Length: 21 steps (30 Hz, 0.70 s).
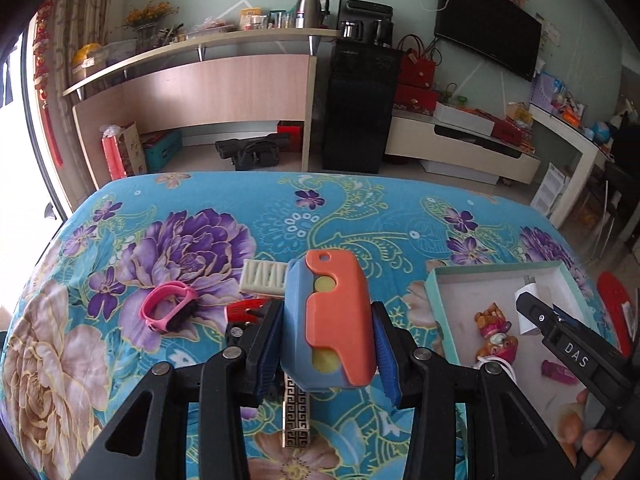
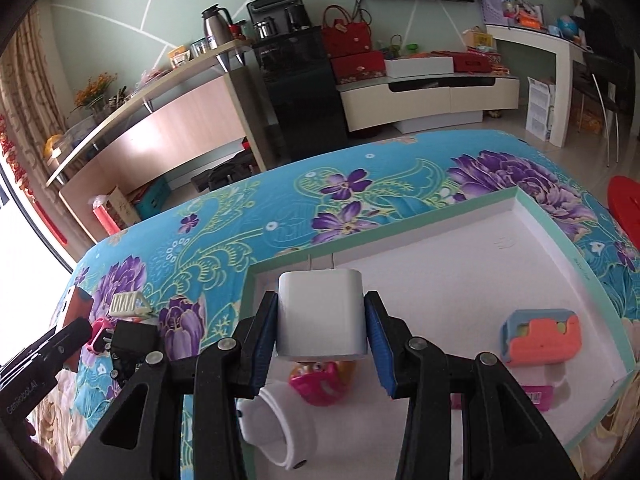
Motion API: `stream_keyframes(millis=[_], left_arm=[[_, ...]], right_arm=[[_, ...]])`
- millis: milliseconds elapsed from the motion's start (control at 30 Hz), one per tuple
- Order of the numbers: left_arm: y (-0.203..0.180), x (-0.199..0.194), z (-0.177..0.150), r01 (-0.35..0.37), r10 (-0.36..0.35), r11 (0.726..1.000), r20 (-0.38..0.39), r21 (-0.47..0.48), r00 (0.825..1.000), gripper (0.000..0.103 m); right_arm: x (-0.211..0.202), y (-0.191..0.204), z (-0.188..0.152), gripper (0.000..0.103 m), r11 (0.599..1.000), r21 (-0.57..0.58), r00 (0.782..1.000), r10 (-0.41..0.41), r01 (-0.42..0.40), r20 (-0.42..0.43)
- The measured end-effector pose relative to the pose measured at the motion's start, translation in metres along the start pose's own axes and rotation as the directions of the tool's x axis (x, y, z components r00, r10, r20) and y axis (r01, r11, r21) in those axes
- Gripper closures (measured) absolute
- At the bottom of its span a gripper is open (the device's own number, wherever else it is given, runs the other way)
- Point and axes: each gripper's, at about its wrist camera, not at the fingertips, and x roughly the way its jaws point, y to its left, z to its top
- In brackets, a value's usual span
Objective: Organize rigid objects
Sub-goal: 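Carry the white charger and slider toy into the tray and open both grippers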
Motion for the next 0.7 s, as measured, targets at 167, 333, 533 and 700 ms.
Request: stream_keyframes(millis=[167,333,533,700], left_arm=[[-0.043,0.005,0.009,0.05,-0.048,0.995,-0.014,0.089,0.999,0.058],[-0.092,0.018,0.017,0.116,-0.111,0.978,-0.041,0.171,0.993,0.058],[-0.143,0.037,0.018,0.162,-0.147,0.956,-0.078,0.245,0.986,0.058],[-0.169,0.055,0.016,0.181,-0.155,0.942,-0.114,0.282,0.981,0.058]], right_arm=[[-0.002,-0.029,0.001,0.058,0.995,0.06,0.997,-0.079,0.078,0.013],[-0.006,-0.06,0.001,0.058,0.978,0.135,0.987,-0.16,0.156,0.016],[-0.011,-0.087,0.0,0.058,0.96,0.191,0.978,-0.209,0.202,0.014],[-0.015,-0.096,0.001,0.058,0.954,0.209,0.975,-0.222,0.213,0.017]])
